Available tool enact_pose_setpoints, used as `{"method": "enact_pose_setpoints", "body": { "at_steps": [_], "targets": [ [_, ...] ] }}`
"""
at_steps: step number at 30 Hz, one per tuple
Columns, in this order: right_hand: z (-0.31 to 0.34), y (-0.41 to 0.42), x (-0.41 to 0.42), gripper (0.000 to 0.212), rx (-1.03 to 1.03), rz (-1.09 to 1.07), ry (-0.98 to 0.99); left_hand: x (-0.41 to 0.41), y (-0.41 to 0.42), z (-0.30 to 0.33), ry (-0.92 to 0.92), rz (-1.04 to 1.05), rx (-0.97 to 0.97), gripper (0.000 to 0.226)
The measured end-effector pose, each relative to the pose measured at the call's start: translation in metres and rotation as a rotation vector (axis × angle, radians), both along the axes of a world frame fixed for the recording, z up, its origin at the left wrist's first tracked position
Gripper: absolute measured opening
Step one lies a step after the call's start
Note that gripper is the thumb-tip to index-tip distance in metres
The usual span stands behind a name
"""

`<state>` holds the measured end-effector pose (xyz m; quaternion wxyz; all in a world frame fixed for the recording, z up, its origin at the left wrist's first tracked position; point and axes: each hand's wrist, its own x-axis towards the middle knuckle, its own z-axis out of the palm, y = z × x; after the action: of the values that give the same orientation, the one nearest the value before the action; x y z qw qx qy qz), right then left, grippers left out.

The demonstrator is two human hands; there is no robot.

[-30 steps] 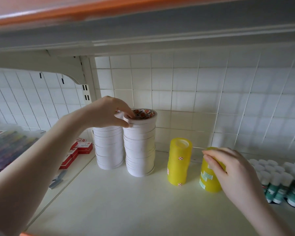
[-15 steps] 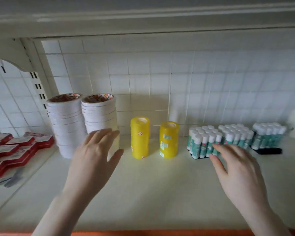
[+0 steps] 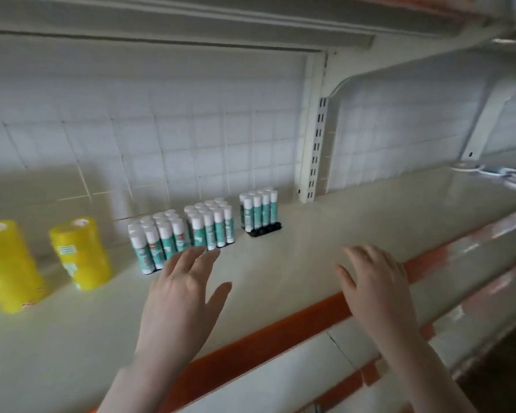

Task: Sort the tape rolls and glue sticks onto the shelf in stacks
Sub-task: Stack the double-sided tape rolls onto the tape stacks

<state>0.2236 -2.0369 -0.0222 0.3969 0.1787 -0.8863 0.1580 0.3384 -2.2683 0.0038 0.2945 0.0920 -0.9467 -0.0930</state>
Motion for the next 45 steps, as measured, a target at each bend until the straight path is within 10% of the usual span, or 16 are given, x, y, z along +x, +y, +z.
{"method": "enact_pose_setpoints", "body": {
  "at_steps": [31,45],
  "targets": [
    [0.004,0.496,-0.428,0.016,-0.043,-0.201,-0.120,-0.458,0.478,0.009,0.006,-0.246,0.191,0.052],
    [0.001,0.678,-0.676,0.016,-0.014,0.204,-0.069,-0.627,0.674,-0.017,-0.015,0.130,0.278,0.047]
  ]
}}
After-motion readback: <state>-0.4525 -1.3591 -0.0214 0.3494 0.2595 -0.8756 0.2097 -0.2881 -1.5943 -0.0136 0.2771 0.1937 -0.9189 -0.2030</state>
